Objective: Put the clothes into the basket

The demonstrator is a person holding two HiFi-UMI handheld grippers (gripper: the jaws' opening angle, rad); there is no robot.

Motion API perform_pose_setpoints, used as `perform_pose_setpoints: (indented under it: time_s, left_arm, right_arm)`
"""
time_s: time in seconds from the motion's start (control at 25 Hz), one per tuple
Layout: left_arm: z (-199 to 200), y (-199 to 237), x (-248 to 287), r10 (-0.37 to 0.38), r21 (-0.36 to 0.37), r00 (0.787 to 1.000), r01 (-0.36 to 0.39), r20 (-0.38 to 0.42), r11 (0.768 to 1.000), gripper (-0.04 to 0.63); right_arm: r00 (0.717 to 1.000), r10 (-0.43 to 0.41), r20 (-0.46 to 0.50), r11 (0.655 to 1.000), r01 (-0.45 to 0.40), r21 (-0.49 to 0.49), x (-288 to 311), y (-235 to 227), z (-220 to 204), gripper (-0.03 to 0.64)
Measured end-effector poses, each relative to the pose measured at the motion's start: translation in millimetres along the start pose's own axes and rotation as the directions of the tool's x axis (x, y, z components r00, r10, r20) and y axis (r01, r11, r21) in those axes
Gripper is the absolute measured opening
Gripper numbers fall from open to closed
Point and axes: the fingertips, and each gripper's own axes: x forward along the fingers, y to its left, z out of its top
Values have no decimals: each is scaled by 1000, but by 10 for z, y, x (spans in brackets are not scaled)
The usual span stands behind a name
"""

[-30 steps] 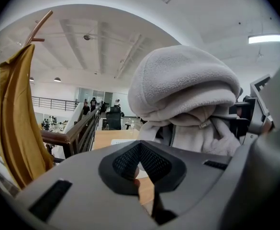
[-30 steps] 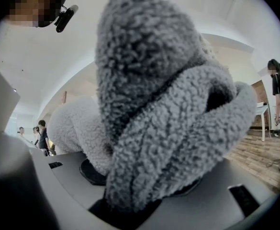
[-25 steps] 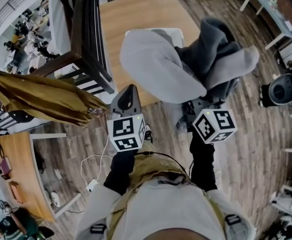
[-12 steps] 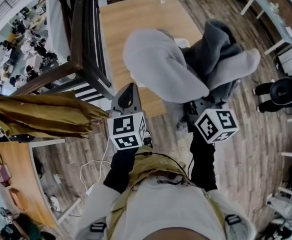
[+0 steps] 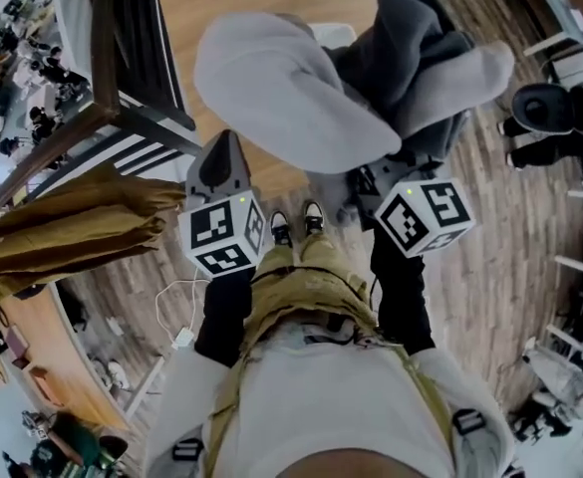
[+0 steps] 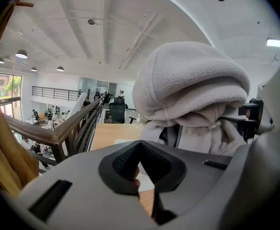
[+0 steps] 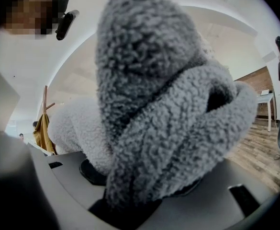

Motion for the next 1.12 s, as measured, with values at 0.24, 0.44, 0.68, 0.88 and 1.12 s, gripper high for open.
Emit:
perform_pose_setpoints:
  time_s: [0.24,0.44,0.68,0.88,1.12]
  left_arm:
    - [-85,-69,186,15,-15,999,-15,-38,1000,0]
    - [-152,162,224,41,-34,998,-43,-41,999,0]
    - [-132,338,317,65,-53,997,-67,-39,996,0]
    - [-85,354,439,63,-59,997,-65,-44,996,0]
    - [-146,448,623,79,-71,995,-83,-68,994,0]
  right_arm:
    - [999,13,-53,1000,-12,24,209,-207,-112,259]
    - [997,34,-68,999,-33,27,412,-102,-227,259]
    - [996,70,-51,997,-69,20,606,-48,-100,259]
    - [996,90,-14,996,-91,-22,819,-93,178,259]
    - [994,99,-43,993,-101,-65,1088,-222,134,259]
